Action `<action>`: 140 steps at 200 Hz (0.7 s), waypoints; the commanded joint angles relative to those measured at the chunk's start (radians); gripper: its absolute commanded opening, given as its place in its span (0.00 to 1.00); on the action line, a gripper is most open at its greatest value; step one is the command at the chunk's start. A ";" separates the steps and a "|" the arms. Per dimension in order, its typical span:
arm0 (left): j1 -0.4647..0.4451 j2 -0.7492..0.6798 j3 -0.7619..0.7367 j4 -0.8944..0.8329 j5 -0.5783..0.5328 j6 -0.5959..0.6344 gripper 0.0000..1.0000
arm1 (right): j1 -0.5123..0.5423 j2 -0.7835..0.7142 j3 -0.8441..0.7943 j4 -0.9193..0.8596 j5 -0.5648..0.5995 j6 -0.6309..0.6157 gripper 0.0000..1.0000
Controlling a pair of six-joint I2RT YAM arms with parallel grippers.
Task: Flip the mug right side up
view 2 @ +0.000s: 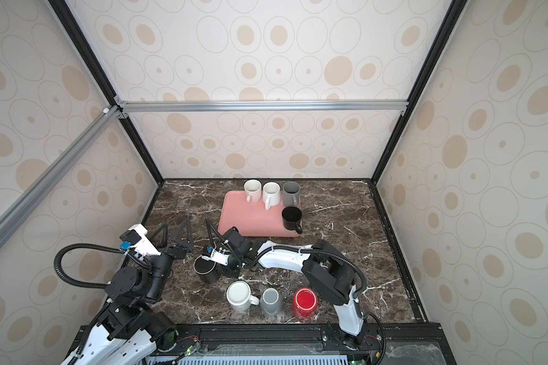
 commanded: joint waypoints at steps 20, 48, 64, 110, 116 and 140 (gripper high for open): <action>0.006 0.014 0.009 0.017 0.030 -0.020 0.99 | -0.038 -0.080 -0.077 0.219 -0.023 0.151 0.00; 0.006 0.016 0.006 0.023 0.034 -0.024 0.99 | -0.086 -0.149 -0.132 0.338 -0.081 0.273 0.00; 0.006 0.012 0.002 0.028 0.038 -0.028 0.99 | -0.112 -0.201 -0.191 0.447 -0.102 0.349 0.00; 0.006 0.023 -0.053 0.138 0.144 -0.054 0.99 | -0.183 -0.360 -0.341 0.646 -0.089 0.495 0.00; 0.007 0.034 -0.057 0.152 0.167 -0.056 0.99 | -0.188 -0.379 -0.359 0.662 -0.078 0.506 0.00; 0.010 0.109 -0.060 0.196 0.270 -0.064 0.99 | -0.231 -0.447 -0.445 0.777 -0.061 0.590 0.00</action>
